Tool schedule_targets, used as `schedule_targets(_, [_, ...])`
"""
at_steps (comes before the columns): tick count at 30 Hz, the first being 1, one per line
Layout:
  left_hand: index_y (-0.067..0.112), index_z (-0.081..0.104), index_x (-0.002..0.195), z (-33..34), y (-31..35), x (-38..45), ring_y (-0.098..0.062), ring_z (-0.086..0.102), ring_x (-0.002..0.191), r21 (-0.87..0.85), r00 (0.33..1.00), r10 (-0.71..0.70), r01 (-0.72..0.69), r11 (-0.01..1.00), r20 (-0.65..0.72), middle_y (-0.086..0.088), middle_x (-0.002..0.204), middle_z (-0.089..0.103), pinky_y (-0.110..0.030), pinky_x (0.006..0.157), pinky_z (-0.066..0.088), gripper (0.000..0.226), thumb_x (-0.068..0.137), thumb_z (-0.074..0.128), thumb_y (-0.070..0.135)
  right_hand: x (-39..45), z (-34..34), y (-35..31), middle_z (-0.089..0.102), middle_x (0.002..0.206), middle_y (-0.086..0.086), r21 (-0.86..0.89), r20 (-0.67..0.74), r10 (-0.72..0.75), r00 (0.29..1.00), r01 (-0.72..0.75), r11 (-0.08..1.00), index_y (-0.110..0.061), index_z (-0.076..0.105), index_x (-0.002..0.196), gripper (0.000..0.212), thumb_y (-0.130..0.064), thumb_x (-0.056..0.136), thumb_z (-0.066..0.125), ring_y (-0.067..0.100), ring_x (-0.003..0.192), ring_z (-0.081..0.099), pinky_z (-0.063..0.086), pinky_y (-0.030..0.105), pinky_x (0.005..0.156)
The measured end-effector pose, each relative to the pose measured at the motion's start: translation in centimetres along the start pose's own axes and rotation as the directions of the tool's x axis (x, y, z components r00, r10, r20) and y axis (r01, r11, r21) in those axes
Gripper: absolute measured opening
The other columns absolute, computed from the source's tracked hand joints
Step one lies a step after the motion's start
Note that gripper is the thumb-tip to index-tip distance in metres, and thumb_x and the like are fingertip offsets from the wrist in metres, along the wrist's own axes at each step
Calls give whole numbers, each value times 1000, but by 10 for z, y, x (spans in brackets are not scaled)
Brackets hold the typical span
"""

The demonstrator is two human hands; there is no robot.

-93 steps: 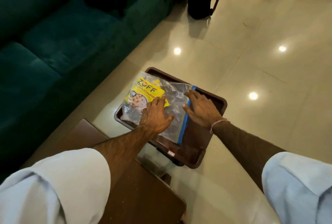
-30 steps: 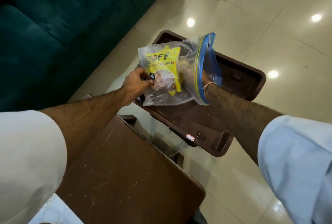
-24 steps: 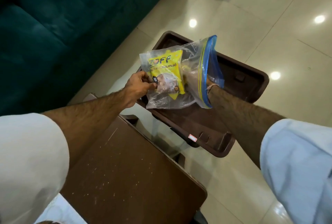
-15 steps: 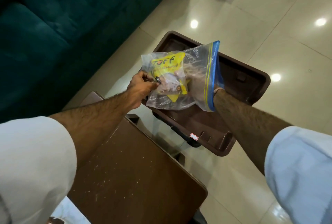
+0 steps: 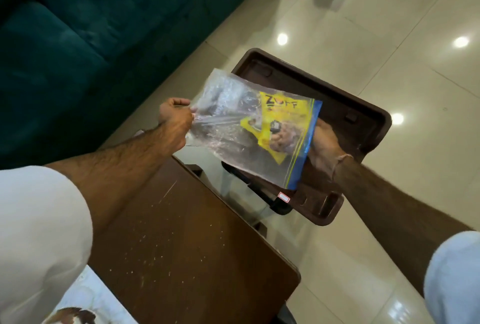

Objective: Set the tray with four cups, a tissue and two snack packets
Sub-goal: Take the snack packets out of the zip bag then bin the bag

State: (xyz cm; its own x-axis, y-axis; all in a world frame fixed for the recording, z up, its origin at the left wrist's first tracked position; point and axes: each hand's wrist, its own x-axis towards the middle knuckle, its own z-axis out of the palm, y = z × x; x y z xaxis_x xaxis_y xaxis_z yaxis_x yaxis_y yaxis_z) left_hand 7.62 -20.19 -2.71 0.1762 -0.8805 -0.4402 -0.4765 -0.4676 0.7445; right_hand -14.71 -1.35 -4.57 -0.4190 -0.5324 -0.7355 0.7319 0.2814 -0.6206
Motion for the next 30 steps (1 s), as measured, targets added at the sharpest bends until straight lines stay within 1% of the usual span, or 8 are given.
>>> schedule_targets(3, [15, 61, 97, -13, 1, -7, -16, 63, 82, 30, 1000, 19, -19, 999, 4, -4, 96, 67, -29, 68, 59, 17, 86, 72, 9, -9, -25, 0, 66, 90, 11, -220, -116, -151, 982, 123, 968, -1, 64, 114, 35, 10, 87, 45, 28, 71, 60, 55, 31, 56])
schedule_targets(5, [11, 61, 92, -16, 0, -19, -17, 62, 76, 114, 983, 10, -31, 993, 183, -4, 88, 66, -31, 67, 55, 33, 79, 81, 35, -11, -38, 2, 66, 90, 13, -212, -140, -161, 977, 129, 969, -8, 66, 102, 29, 5, 85, 47, 32, 79, 61, 56, 45, 71])
schedule_targets(8, [8, 65, 82, -18, -5, -24, -21, 65, 78, 304, 937, -88, -20, 953, 339, -5, 81, 68, -33, 66, 53, 29, 74, 85, 27, -3, -44, 4, 66, 89, 16, -211, -182, -145, 973, 105, 972, -7, 65, 100, 26, -8, 78, 52, 31, 78, 63, 56, 50, 76])
schedule_targets(11, [8, 65, 80, -21, 2, -19, -26, 68, 87, 210, 978, -69, 26, 977, 199, -9, 86, 69, -32, 69, 56, 12, 81, 77, 10, 2, -41, 3, 65, 82, 4, -384, -296, -285, 912, 159, 910, -11, 64, 109, 34, 6, 85, 47, 16, 65, 61, 53, 34, 64])
schedule_targets(16, [18, 60, 96, -42, 29, -15, -11, 59, 73, 145, 991, 60, -42, 988, -117, -3, 97, 63, -19, 53, 46, 3, 95, 60, 16, -10, -36, 2, 65, 120, 12, -578, -460, -368, 808, 42, 815, -20, 63, 121, 42, -6, 83, 50, 32, 109, 60, 45, 31, 86])
schedule_targets(21, [21, 60, 92, -78, 50, -12, -15, 66, 86, 89, 978, 207, -203, 975, -29, 6, 90, 64, -27, 67, 58, 15, 93, 58, 6, -16, -16, -13, 52, 137, 14, -694, -503, -422, 754, -62, 717, -21, 57, 130, 52, -13, 79, 46, 38, 127, 48, 40, 48, 106])
schedule_targets(26, [11, 65, 88, -113, 91, -25, -17, 70, 86, -20, 917, 344, -347, 938, 201, -5, 91, 73, -36, 77, 58, 24, 88, 56, -11, -39, 64, -51, 44, 140, 9, -764, 54, -734, 677, 502, 406, -21, 52, 131, 58, -29, 75, 68, 26, 134, 41, 33, 45, 111])
schedule_targets(30, [13, 62, 80, -149, 135, -45, -19, 69, 83, -51, 816, 401, -419, 906, 416, -11, 85, 70, -36, 79, 56, 33, 85, 57, -19, -45, 140, -86, 33, 156, 10, -666, 546, -254, 798, 598, 446, -33, 18, 153, 113, -27, 60, 81, 24, 143, 34, 34, 43, 116])
